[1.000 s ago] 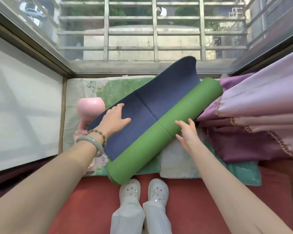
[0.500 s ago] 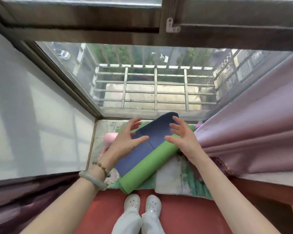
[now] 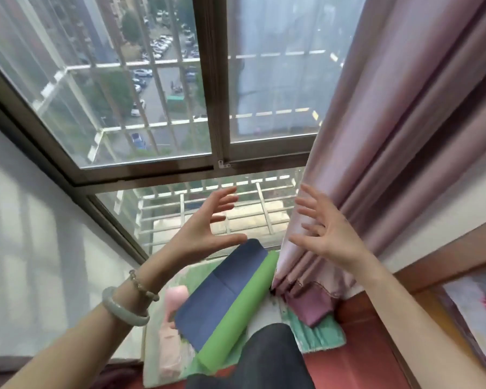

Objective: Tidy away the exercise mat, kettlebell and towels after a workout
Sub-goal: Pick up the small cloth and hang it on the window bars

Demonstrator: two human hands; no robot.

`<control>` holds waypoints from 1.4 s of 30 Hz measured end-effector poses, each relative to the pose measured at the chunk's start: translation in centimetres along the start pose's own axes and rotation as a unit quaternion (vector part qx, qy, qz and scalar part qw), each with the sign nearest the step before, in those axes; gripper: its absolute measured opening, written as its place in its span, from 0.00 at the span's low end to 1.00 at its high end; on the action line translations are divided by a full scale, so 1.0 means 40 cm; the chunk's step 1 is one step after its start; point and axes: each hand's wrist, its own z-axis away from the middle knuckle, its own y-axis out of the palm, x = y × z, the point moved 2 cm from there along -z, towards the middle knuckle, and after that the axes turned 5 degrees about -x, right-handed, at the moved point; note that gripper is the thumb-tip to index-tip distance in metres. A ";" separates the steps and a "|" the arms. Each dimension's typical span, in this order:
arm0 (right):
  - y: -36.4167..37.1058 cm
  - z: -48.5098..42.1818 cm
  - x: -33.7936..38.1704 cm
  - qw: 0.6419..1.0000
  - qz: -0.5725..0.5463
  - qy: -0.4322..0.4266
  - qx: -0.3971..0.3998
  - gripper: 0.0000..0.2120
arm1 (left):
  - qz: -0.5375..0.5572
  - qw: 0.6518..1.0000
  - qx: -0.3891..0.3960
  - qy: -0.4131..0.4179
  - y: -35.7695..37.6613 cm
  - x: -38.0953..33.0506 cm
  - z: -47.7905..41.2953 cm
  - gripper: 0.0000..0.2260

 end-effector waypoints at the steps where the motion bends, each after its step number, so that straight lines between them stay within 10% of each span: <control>1: -0.021 0.021 0.019 1.000 -0.001 -0.006 -0.023 0.41 | 0.005 1.000 0.016 0.007 0.007 -0.027 -0.010 0.37; 15: -0.232 0.589 0.120 0.925 0.051 0.021 -0.375 0.41 | 0.071 0.927 0.310 0.198 0.306 -0.327 0.013 0.40; 27: -0.259 1.377 0.142 0.715 0.073 0.111 -0.687 0.37 | 0.132 0.743 0.575 0.318 0.879 -0.623 0.417 0.40; 42: -0.291 2.267 0.134 0.539 0.125 0.164 -0.817 0.39 | 0.183 0.585 0.718 0.331 1.422 -0.931 1.216 0.42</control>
